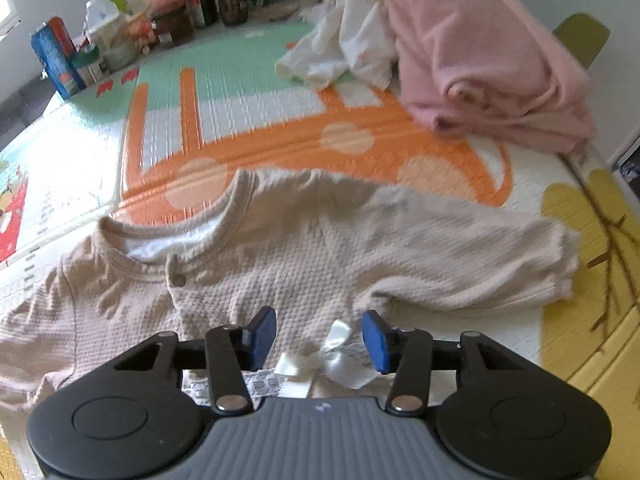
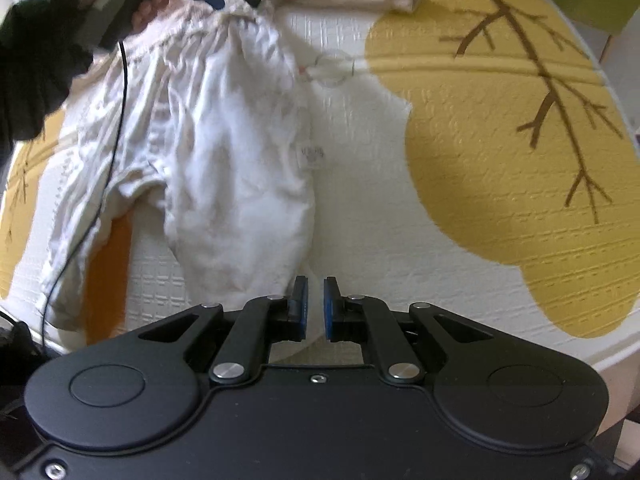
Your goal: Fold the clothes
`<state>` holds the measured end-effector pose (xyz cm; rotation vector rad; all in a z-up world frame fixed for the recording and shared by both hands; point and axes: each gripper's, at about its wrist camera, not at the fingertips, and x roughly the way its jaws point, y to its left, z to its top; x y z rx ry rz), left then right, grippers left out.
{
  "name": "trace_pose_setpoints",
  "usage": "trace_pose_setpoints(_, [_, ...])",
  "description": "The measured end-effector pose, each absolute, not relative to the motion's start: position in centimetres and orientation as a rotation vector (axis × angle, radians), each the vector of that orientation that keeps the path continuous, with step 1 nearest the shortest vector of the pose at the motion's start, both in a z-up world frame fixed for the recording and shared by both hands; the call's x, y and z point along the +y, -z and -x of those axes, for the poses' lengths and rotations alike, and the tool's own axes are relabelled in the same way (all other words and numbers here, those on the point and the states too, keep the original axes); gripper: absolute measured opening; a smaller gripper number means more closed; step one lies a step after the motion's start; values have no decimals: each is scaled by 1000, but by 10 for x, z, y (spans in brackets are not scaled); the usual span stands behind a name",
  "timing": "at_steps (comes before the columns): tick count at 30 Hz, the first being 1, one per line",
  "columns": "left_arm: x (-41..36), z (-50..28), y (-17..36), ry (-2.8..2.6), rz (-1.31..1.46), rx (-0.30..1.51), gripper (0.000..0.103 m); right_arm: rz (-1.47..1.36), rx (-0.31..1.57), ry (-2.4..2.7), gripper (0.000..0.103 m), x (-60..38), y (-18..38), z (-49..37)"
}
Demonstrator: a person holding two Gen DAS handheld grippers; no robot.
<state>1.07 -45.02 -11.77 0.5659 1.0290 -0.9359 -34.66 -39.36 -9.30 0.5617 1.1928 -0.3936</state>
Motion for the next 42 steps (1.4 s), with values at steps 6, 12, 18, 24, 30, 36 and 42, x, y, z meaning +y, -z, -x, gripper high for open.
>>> trace_pose_setpoints(6, [-425, 11, 79, 1012, -548, 938, 50, -571, 1131, 357, 9, -388, 67, 350])
trace_pose_setpoints(12, [-378, 41, 52, 1092, -554, 869, 50, -558, 1129, 334, 12, -375, 63, 349])
trace_pose_setpoints(18, [-323, 69, 47, 1132, -554, 884, 52, -557, 1135, 358, 20, -370, 68, 355])
trace_pose_setpoints(24, [-273, 106, 50, 1143, -589, 903, 53, -563, 1130, 380, 21, -372, 69, 361])
trace_pose_setpoints(30, [-231, 135, 51, 1181, -563, 959, 54, -571, 1120, 396, 24, -374, 70, 365])
trace_pose_setpoints(36, [-211, 157, 57, 1220, -578, 985, 58, -575, 1122, 399, 28, -374, 76, 365])
trace_pose_setpoints(42, [-213, 171, 82, 1214, -614, 1021, 58, -561, 1127, 394, 31, -374, 84, 360])
